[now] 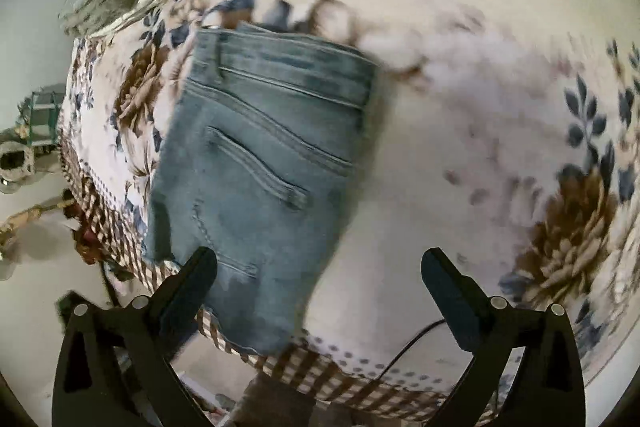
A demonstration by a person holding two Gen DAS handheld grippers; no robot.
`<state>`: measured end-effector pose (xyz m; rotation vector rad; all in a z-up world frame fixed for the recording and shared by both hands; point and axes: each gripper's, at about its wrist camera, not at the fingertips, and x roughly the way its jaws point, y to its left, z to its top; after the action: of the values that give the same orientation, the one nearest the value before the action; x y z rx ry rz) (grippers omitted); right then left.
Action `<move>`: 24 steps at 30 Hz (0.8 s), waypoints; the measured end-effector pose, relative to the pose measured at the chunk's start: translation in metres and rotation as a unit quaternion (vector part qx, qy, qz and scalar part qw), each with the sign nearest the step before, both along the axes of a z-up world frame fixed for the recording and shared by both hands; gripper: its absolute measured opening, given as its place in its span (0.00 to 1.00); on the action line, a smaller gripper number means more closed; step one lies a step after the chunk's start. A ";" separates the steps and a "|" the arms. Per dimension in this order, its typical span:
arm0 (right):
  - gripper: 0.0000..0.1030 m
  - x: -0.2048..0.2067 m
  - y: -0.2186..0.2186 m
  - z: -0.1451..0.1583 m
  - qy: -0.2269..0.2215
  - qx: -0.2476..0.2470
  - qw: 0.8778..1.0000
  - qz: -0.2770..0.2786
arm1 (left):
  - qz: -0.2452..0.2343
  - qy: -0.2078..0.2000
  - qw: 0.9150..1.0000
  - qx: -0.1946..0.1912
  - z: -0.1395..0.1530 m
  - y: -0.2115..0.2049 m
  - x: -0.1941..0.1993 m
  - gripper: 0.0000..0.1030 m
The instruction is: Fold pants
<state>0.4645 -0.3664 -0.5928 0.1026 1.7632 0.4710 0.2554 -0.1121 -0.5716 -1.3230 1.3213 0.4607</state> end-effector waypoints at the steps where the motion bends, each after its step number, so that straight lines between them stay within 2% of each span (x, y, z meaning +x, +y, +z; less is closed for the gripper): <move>1: 1.00 0.001 -0.003 -0.005 0.003 0.007 1.000 -0.002 | 0.010 0.007 1.000 -0.014 -0.007 -0.009 -0.003 0.64; 5: 1.00 0.015 -0.001 -0.031 0.018 0.049 0.999 -0.017 | 0.072 0.029 0.994 -0.072 -0.047 -0.029 -0.007 0.64; 8: 1.00 0.033 0.007 -0.057 0.034 0.072 0.996 -0.043 | 0.099 0.029 0.992 -0.077 -0.061 -0.030 -0.006 0.62; 10: 1.00 0.047 0.009 -0.079 0.050 0.085 0.992 -0.075 | 0.105 0.023 0.992 -0.065 -0.062 -0.030 -0.005 0.61; 11: 0.98 0.052 0.010 -0.087 0.056 0.090 0.990 -0.090 | 0.105 0.021 0.992 -0.058 -0.061 -0.030 -0.006 0.55; 12: 0.92 0.057 0.012 -0.095 0.061 0.098 0.988 -0.106 | 0.099 0.018 0.994 -0.046 -0.059 -0.031 -0.005 0.43; 13: 0.86 0.061 0.012 -0.102 0.065 0.106 0.985 -0.121 | 0.094 0.015 0.995 -0.038 -0.058 -0.033 -0.006 0.39; 14: 0.71 0.063 0.013 -0.107 0.064 0.116 0.983 -0.129 | 0.089 0.010 0.995 -0.031 -0.057 -0.034 -0.007 0.30; 15: 0.46 0.062 0.015 -0.109 0.060 0.129 0.981 -0.135 | 0.085 0.004 0.996 -0.026 -0.056 -0.035 -0.008 0.23; 16: 0.40 0.059 0.016 -0.109 0.055 0.136 0.979 -0.140 | 0.076 -0.003 0.997 -0.022 -0.053 -0.034 -0.007 0.21; 18: 0.31 0.050 0.016 -0.099 0.036 0.143 0.978 -0.147 | 0.052 -0.016 0.998 -0.015 -0.047 -0.030 -0.005 0.16; 21: 0.25 0.037 0.009 -0.083 0.032 0.157 0.971 -0.175 | 0.009 -0.030 0.999 -0.006 -0.038 -0.016 0.000 0.14; 24: 0.22 0.013 0.000 -0.059 0.024 0.162 0.967 -0.194 | -0.085 -0.057 0.994 0.025 -0.019 0.007 0.006 0.13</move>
<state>0.4774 -0.3665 -0.6520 0.6823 1.6465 0.4665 0.2614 -0.1050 -0.5909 -1.1682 1.3049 0.2943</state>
